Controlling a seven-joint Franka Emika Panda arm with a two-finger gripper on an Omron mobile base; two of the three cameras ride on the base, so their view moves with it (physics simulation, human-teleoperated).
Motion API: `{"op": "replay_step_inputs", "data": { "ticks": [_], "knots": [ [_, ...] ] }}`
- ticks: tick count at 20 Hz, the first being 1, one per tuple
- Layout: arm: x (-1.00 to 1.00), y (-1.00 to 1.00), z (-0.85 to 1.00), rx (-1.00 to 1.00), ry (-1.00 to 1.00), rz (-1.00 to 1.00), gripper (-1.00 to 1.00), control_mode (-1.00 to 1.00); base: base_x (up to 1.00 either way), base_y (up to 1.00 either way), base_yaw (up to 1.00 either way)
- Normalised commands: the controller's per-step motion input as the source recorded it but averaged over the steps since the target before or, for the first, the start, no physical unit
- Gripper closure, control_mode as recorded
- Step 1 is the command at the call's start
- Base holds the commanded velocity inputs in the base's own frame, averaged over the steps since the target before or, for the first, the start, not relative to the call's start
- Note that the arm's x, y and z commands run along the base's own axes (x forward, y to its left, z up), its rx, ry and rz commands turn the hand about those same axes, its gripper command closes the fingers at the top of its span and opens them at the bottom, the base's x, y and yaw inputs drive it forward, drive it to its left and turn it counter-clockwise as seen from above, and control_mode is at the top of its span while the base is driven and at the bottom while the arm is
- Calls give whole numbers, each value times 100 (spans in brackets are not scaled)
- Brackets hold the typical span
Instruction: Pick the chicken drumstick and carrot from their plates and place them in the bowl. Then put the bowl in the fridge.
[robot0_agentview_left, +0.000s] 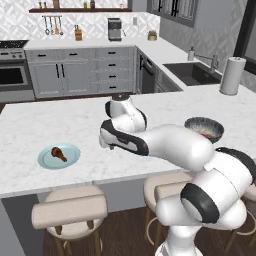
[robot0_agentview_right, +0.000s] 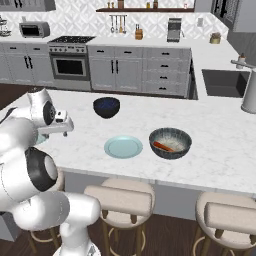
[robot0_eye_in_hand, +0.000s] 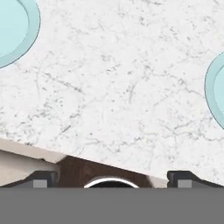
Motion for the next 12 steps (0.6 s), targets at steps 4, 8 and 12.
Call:
{"op": "replay_step_inputs", "data": {
  "ticks": [4, 8, 12],
  "knots": [
    [47, 100, 0, -4, 0, 0, -100, -100, 0, 0, 0],
    [39, 100, 0, 2, 0, 0, -100, -100, 0, 0, 0],
    [9, 100, -19, 5, 0, 8, -100, -100, 0, 0, 0]
  ]
}}
